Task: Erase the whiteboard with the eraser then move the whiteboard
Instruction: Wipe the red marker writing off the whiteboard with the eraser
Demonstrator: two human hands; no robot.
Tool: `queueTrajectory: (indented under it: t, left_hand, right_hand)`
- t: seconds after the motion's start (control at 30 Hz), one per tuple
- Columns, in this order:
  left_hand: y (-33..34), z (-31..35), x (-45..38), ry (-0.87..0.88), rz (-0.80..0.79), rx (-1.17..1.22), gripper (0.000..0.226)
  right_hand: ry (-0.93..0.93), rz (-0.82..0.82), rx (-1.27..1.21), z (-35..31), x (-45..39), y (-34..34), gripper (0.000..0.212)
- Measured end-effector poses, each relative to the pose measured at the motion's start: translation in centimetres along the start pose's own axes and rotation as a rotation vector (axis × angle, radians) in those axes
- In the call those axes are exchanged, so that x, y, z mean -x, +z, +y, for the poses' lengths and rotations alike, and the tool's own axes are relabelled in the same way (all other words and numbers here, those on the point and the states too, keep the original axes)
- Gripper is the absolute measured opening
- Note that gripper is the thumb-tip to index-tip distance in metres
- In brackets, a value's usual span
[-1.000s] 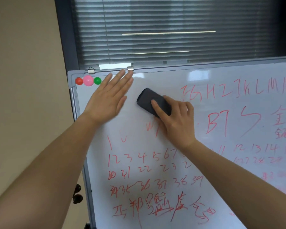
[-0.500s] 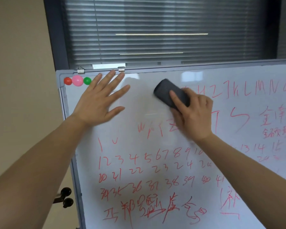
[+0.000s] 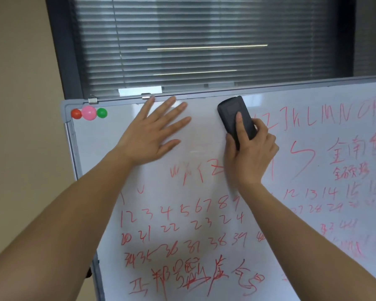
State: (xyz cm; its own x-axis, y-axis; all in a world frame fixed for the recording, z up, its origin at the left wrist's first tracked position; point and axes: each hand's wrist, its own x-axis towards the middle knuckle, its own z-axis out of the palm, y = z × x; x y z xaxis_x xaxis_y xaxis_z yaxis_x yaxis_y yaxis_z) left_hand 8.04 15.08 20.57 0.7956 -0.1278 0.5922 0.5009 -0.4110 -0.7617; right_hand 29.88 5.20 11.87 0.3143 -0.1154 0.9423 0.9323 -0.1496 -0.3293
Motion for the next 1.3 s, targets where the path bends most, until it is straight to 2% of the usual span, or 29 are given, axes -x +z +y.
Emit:
queueTrajectory:
  t: [0.07, 0.2, 0.4, 0.5, 0.6, 0.77, 1.03, 1.1, 1.3]
  left_hand:
    - [0.3, -0.1, 0.2, -0.009, -0.012, -0.016, 0.056]
    - [0.4, 0.0, 0.2, -0.016, -0.010, -0.024, 0.056]
    - [0.7, 0.1, 0.0, -0.012, 0.005, -0.013, 0.056]
    - [0.8, 0.2, 0.0, -0.020, -0.012, -0.018, 0.057]
    - [0.7, 0.3, -0.1, -0.022, -0.017, -0.011, 0.058]
    - [0.6, 0.4, 0.1, -0.029, -0.029, -0.004, 0.058]
    - [0.8, 0.4, 0.1, -0.026, -0.028, -0.004, 0.056]
    - [0.8, 0.3, 0.3, -0.029, -0.024, 0.000, 0.055]
    - [0.8, 0.4, 0.1, -0.029, -0.015, 0.013, 0.056]
  right_hand:
    - [-0.068, 0.006, -0.010, -0.3, 0.4, 0.2, 0.045]
    - [-0.347, 0.005, -0.016, 0.0, 2.6, 0.3, 0.043]
    - [-0.823, -0.067, -0.018, 2.9, 4.6, -0.3, 0.055]
    - [-0.964, -0.102, 0.000, 4.6, 3.2, -0.8, 0.058]
    - [-0.885, -0.098, 0.024, 5.6, 1.1, -1.2, 0.053]
    - [-0.569, -0.041, 0.040, 6.7, -2.8, -1.2, 0.042]
    - [-0.070, 0.013, -0.013, 4.7, -2.2, -0.3, 0.045]
    - [-0.057, 0.005, -0.039, 3.6, -1.0, 0.0, 0.046]
    - [-0.305, 0.004, -0.070, 3.4, 0.3, 0.5, 0.044]
